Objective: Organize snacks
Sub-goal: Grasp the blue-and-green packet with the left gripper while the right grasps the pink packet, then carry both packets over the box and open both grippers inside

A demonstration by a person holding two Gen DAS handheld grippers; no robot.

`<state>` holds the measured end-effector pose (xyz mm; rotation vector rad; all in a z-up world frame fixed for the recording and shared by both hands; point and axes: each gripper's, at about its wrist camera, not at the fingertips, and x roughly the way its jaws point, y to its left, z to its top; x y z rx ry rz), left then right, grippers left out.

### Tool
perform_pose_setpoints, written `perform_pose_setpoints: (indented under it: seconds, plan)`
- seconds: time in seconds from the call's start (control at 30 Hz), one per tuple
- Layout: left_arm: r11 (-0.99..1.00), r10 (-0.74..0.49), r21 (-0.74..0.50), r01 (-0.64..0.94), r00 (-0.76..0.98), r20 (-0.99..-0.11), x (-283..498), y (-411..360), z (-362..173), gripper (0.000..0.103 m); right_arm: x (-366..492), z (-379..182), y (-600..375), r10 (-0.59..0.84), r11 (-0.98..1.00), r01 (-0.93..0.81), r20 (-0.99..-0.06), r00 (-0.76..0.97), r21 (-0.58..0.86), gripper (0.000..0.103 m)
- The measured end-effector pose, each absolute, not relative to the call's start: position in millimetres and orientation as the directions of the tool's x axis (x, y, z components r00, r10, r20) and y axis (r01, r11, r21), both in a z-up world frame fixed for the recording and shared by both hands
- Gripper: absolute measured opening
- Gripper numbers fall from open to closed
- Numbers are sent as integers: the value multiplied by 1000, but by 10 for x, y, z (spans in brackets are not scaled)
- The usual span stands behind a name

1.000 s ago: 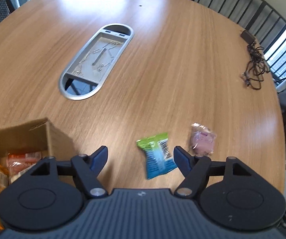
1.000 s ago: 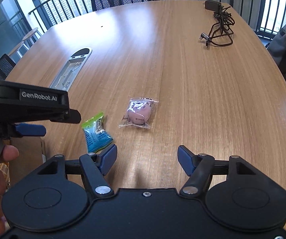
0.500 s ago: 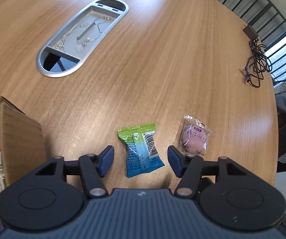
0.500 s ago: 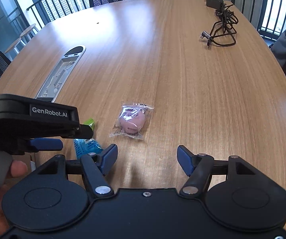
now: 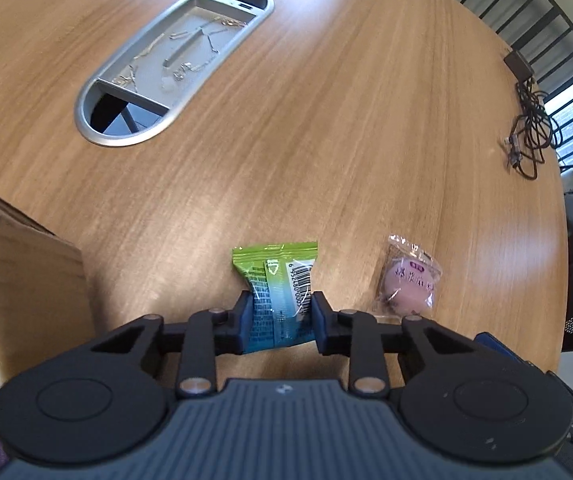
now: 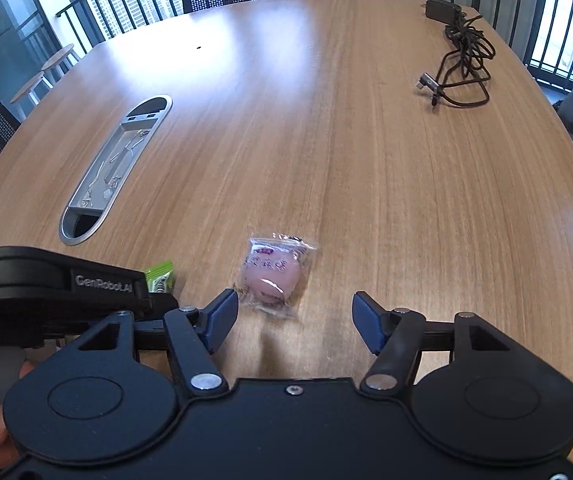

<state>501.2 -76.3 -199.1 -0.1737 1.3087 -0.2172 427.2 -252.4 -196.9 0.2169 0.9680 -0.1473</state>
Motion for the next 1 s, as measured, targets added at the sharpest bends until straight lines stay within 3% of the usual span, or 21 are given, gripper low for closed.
perform_pose_setpoints:
  seconds: [0.4,0.53,0.6,1.0]
  plan:
    - [957,-281,-288,26,323,-904,5064,-453,-1662,29,4621,-2128,-2396,-4,979,175,-846,533,106,61]
    - [957,-280,-289,26,339,-898,5049,-418,-1566,29,4684,-2226,-2379,-18,985,157,-874,485,67,36]
    - [956,-282,-291,27,346,-895,5035,-402,-1522,29,4668,-2203,-2364,-16,988,145,-879,476,61,33]
    - [956,-275,-292,19,402,-873,4808,-305,-1241,29,4289,-1815,-2391,23,981,150,-843,537,123,31]
